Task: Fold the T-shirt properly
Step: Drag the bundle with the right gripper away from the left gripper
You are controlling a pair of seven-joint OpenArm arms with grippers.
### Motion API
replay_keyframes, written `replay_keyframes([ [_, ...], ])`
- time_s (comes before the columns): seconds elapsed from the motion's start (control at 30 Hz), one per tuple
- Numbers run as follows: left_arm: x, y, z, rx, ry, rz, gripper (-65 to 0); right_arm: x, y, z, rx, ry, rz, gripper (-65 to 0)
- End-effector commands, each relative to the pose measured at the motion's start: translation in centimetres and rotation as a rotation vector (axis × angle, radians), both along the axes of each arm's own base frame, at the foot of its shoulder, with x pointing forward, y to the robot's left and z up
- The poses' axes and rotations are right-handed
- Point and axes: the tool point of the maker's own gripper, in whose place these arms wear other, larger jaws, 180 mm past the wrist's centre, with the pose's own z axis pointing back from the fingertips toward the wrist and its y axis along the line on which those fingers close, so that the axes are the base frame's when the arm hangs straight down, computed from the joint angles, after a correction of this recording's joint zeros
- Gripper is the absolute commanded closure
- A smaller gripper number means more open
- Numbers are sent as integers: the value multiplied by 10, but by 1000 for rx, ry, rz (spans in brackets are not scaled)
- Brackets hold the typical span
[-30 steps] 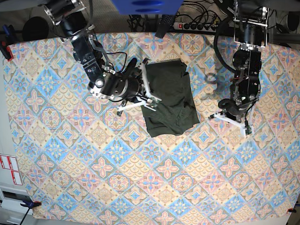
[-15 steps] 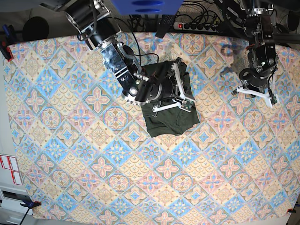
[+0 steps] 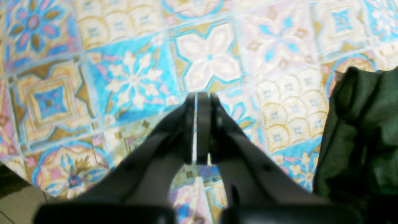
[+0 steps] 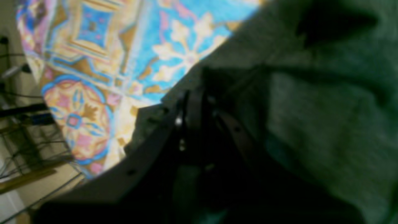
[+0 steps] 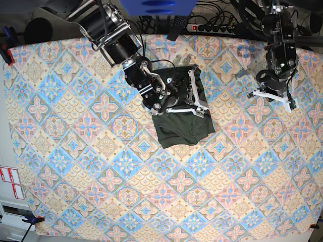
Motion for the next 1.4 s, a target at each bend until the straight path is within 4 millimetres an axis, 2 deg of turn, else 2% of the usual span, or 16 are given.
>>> replay_keyframes([
  [0.0,7,6,12,30,-37,-1,0,1,8,5,9,-3,14,0],
  [0.23,7,6,12,30,-38,-1,0,-13,-5,-19,-43,76,2,0],
  [0.33,7,6,12,30,-38,-1,0,2,-14,-19,-63,55,-24,0],
  [0.37,7,6,12,30,-38,-1,0,9,-27,-23,-86,55,-71,0],
  [0.6,9,-5,10,-63,-54,3,0,42,-74,-28,-99,73,-296,0],
  [0.67,9,-6,10,-74,-56,3,0,50,-97,-31,-116,74,-348,0],
  [0.87,9,-7,10,-75,-56,3,0,65,-150,-36,-152,73,-465,0],
  [1.1,9,-7,10,-75,-54,3,0,82,-227,-35,-203,55,-626,0],
  [1.2,8,-7,9,-75,-51,3,0,95,-259,-29,-215,12,-677,0],
  [1.37,7,-7,8,-75,-50,4,0,94,-298,-37,-248,14,-735,0],
])
